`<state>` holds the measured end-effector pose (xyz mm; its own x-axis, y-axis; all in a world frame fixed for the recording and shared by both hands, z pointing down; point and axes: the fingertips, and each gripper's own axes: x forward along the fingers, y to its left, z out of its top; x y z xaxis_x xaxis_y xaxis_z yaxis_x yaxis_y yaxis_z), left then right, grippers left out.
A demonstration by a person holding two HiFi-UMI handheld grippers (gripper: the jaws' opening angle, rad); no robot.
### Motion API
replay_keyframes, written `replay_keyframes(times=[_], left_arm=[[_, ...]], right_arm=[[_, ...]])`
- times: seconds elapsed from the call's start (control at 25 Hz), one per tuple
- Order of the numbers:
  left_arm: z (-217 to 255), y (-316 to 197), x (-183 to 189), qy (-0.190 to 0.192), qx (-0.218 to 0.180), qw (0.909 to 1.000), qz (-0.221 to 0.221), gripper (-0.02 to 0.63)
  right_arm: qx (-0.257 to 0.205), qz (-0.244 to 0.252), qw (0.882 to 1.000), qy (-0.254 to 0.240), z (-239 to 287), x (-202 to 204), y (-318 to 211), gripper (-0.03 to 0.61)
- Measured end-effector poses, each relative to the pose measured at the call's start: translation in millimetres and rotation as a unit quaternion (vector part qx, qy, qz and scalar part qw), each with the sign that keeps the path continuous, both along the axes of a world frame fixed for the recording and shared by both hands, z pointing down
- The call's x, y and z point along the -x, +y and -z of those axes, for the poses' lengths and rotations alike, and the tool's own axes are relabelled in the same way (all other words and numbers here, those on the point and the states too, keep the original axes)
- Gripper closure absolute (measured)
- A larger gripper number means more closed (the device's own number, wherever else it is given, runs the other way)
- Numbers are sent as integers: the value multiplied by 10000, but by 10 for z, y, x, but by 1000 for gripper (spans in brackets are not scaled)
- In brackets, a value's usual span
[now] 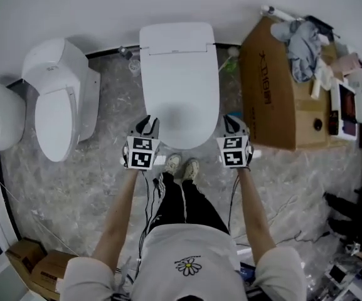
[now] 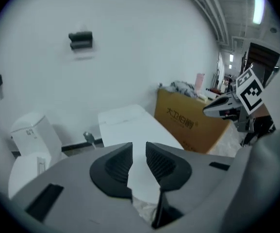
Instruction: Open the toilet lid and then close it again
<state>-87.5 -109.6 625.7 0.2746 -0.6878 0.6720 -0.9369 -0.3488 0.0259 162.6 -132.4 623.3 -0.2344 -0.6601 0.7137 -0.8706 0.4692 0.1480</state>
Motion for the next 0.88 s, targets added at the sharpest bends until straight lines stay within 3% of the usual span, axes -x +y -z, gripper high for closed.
replay_keyframes(times=[0.12, 0.24, 0.44, 0.64, 0.88], left_arm=[[965, -285, -62, -56, -921, 9957, 112, 568], [1797, -361, -195, 102, -1612, 9868, 117, 585], [2969, -154, -394, 503, -2721, 9609, 49, 589], [3522, 126, -427, 839, -3352, 9384, -49, 589], [3760, 69, -329, 986, -3620, 9269, -62, 589]], right_arm=[[-977, -317, 9941, -343, 1043, 36, -253, 540], [-1872, -492, 9791, -629, 2020, 135, -252, 540], [-2956, -527, 9481, -1049, 3146, 370, 108, 540], [-3321, -416, 9307, -1477, 3496, 637, 458, 545], [-3288, -280, 9317, -1517, 3514, 856, 470, 549]])
